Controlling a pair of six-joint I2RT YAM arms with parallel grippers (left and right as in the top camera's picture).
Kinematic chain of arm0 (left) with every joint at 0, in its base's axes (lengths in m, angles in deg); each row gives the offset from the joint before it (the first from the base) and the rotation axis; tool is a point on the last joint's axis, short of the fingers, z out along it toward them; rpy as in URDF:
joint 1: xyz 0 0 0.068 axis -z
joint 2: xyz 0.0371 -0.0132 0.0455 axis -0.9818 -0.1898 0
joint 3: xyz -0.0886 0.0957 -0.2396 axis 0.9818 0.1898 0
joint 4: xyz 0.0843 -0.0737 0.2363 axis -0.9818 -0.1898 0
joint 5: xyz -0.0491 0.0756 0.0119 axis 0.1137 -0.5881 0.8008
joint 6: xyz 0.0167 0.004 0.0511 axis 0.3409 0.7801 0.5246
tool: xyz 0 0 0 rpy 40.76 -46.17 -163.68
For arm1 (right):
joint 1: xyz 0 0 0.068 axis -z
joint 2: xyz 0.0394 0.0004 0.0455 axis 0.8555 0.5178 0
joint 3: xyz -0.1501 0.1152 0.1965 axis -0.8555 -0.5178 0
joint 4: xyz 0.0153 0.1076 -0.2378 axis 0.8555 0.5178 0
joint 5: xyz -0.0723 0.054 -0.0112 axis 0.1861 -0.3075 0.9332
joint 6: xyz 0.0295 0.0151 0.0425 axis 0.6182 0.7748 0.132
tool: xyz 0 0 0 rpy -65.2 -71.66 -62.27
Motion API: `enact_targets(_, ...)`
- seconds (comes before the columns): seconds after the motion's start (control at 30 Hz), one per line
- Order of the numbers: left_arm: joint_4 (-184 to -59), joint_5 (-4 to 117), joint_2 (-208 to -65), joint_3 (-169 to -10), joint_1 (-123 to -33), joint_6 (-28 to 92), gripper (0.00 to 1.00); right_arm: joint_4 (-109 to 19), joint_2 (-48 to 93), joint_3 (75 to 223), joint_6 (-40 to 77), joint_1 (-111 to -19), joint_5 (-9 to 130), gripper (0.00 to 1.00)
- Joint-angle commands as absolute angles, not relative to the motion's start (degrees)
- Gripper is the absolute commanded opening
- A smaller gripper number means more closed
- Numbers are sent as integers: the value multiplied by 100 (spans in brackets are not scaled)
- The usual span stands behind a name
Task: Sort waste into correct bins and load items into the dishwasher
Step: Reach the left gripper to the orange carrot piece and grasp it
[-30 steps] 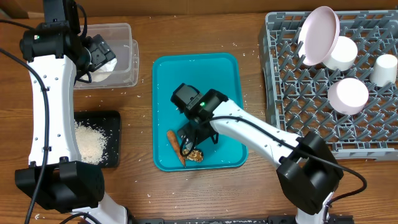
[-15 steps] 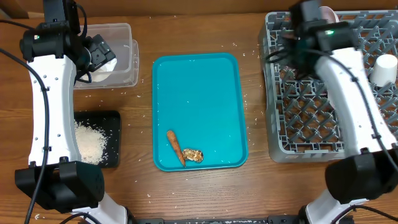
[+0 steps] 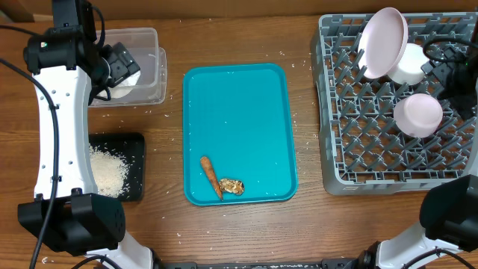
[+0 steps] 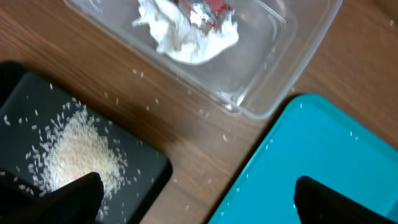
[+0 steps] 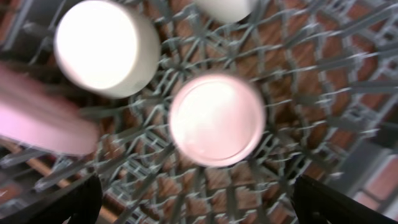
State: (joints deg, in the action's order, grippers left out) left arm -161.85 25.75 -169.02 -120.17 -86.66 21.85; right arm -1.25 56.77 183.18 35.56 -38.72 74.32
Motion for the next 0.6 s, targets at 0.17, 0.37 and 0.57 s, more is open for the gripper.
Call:
enact_targets(0.17, -16994, 4929, -16870, -11291, -7643, 3648, 100, -162, 5561, 18428, 3621, -3924, 6429, 100)
enact_targets(0.37, -16368, 4564, -16867, -9826, -6371, 2262, 100, -160, 5561, 18428, 3621, -3924, 6429, 100)
enact_targets(0.57, -15160, 3170, -16867, -8266, -5227, -175, 100, -160, 5561, 18428, 3621, -3924, 6429, 100)
